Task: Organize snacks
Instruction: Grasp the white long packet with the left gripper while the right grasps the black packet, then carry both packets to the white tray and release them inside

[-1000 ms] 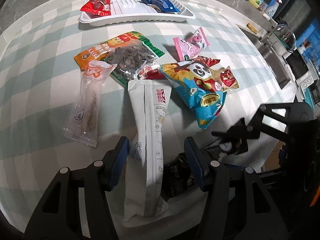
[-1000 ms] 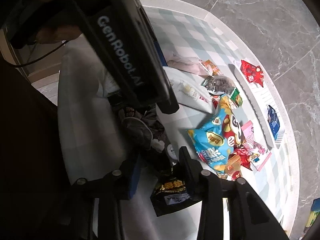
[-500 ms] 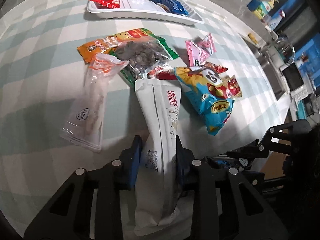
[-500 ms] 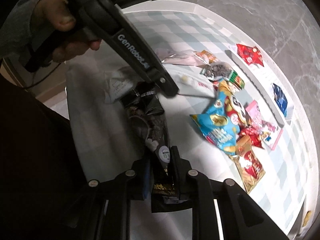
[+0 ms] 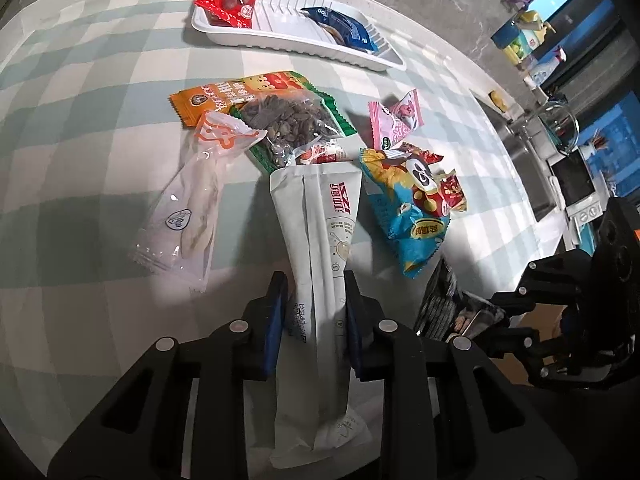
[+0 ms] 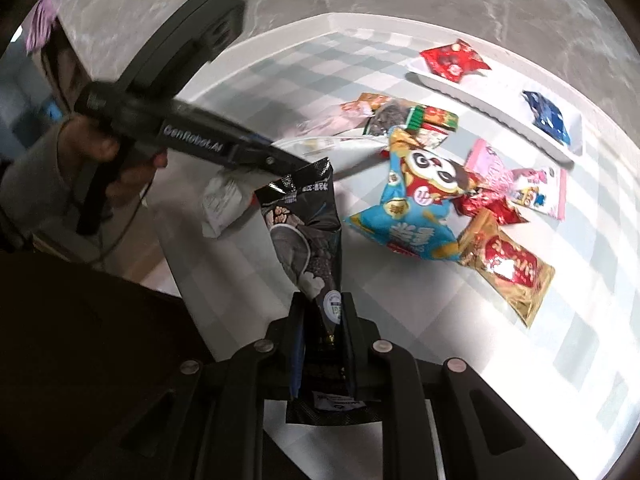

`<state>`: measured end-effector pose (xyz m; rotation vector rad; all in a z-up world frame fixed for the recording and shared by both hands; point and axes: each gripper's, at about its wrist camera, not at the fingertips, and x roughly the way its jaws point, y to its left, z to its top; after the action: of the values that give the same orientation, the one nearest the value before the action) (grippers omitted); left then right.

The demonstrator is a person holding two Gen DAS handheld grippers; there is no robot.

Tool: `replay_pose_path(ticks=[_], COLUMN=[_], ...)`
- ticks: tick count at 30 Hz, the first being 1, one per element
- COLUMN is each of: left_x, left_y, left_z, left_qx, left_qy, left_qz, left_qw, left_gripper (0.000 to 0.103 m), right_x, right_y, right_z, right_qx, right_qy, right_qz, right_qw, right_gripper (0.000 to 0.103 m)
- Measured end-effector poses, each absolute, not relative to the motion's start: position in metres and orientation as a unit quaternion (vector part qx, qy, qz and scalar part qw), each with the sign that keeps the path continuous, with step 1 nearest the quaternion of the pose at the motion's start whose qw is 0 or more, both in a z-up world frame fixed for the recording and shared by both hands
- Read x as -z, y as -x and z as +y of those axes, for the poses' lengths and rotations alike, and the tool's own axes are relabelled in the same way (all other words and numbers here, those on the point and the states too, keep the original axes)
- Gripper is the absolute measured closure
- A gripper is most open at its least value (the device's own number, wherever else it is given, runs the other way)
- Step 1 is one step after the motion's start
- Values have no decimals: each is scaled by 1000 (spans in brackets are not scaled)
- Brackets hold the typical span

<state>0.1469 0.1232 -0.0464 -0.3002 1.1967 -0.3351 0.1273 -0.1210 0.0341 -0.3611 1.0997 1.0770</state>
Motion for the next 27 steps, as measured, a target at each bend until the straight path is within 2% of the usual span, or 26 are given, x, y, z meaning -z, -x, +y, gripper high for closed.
replay_pose_path(ticks=[13, 27], left_x=[18, -17], left_y=[-140, -170], left_z=[144, 156], left_qx=[154, 159], left_qy=[183, 193], left_qz=[532, 507], left_qw=[812, 825], left_gripper=[79, 79], right_x=[-54, -68], right_y=[-154, -205], right_z=[-133, -149], right_qx=[-485, -450], right_qy=[49, -28], right_qz=[510, 513], right_qw=[709, 731], right_gripper=[86, 86])
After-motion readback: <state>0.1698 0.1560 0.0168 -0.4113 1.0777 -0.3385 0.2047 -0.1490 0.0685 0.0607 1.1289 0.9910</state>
